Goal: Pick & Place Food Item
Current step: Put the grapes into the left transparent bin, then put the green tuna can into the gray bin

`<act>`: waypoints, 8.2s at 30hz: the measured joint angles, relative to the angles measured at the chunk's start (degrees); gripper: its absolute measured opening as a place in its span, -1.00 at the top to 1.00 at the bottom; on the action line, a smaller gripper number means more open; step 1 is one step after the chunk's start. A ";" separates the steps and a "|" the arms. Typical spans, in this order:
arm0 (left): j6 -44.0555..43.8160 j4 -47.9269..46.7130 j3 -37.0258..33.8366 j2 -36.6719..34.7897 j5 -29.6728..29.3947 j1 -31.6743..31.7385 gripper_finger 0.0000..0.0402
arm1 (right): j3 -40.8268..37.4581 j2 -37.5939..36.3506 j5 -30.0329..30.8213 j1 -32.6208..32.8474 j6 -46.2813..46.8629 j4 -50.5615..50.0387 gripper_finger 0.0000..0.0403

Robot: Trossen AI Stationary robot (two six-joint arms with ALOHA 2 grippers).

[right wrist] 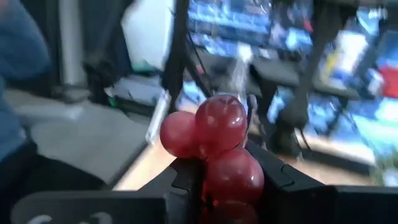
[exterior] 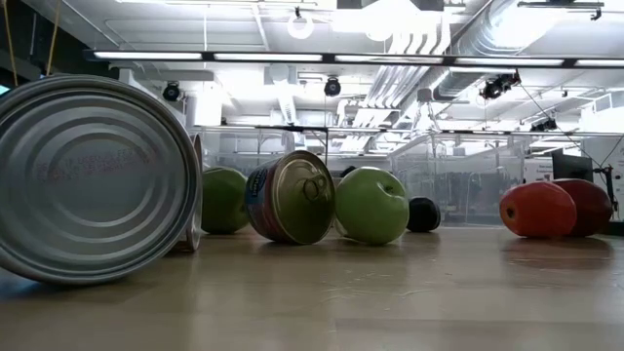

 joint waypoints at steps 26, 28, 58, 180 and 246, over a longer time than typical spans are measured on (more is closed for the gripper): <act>8.32 10.26 -0.07 16.01 -3.30 -3.93 -0.72 | 4.62 4.46 1.27 0.08 -12.64 8.16 0.61; 7.25 12.56 -0.09 17.16 -3.28 -3.42 -0.72 | 4.61 4.46 2.15 -0.49 -13.48 9.04 0.61; 6.81 23.72 -0.07 18.82 6.35 0.92 -0.69 | 15.37 4.39 10.12 -3.88 -7.52 -0.67 0.61; 0.12 -23.21 -4.85 -4.42 -12.04 24.81 0.43 | 13.71 5.44 41.87 8.75 38.45 -43.20 -0.39; -4.11 -33.74 -4.84 -0.25 -5.65 17.35 -0.25 | 13.84 6.32 34.53 5.22 35.48 -43.53 -0.39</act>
